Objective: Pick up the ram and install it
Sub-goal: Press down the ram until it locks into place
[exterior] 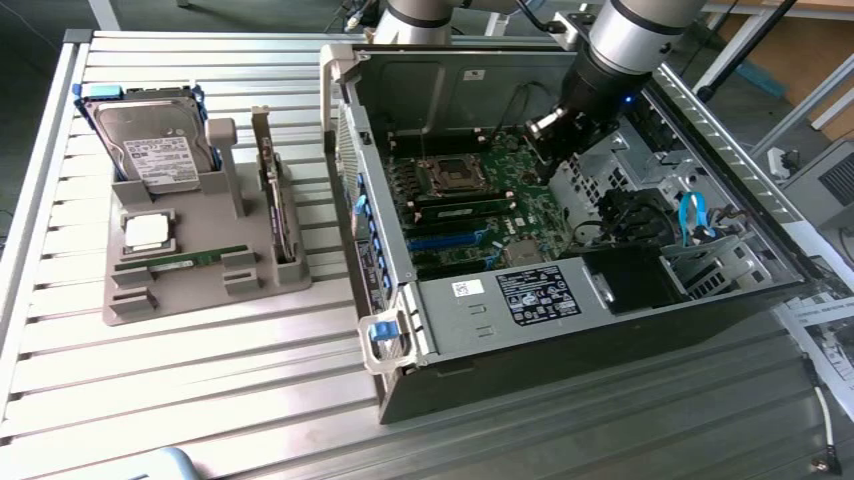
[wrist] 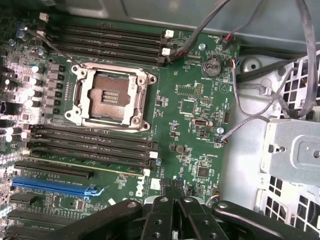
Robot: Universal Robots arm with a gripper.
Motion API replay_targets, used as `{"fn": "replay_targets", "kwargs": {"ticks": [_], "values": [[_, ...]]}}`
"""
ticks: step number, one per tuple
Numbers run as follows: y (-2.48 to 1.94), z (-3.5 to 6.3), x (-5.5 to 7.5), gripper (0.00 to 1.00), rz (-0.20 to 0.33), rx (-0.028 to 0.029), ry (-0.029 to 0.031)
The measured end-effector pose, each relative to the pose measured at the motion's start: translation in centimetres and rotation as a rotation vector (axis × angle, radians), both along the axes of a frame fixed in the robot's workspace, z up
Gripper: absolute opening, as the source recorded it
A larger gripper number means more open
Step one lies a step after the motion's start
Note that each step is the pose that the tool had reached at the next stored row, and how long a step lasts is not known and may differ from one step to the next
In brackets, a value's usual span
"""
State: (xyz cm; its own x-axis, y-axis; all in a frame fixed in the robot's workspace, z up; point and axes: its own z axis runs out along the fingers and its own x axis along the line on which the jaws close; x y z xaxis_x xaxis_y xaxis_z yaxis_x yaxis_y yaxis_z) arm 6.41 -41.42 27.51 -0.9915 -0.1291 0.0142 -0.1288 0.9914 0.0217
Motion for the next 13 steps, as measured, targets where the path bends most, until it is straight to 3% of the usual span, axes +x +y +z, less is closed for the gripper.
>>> {"fn": "replay_targets", "kwargs": {"ticks": [7, 13], "values": [[0.0, 0.0, 0.0, 0.11, -0.069, 0.0, 0.0], [0.0, 0.0, 0.0, 0.11, -0.07, 0.0, 0.0]]}}
